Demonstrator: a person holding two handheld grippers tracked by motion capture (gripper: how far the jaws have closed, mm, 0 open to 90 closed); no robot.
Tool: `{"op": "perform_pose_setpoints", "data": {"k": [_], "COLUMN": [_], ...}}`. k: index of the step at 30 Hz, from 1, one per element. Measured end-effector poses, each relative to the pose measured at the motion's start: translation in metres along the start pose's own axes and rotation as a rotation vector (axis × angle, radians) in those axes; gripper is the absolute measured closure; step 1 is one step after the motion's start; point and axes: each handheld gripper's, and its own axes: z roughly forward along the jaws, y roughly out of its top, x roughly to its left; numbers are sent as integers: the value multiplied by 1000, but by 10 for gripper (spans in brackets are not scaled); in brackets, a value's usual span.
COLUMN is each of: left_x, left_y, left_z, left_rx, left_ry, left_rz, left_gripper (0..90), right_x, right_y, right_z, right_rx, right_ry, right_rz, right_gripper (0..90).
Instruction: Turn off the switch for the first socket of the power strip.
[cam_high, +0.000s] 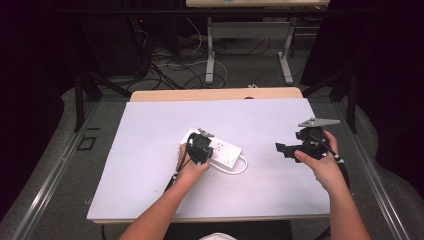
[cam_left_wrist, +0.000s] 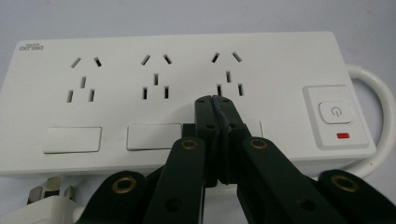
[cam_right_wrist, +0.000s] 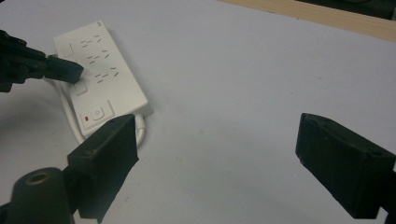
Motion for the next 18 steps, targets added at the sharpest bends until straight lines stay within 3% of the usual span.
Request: {"op": "perform_pose_setpoints", "data": {"k": [18], "left_x": [5], "left_y": [0], "left_z": [0], "left_rx": [0], "left_ry": [-33], "left_rz": [-29], "left_gripper": [900], "right_x": [-3], "right_y": [0], "right_z": [0], "right_rx": [0], "right_ry": [2], "right_rz": [1], "right_gripper": [123]}}
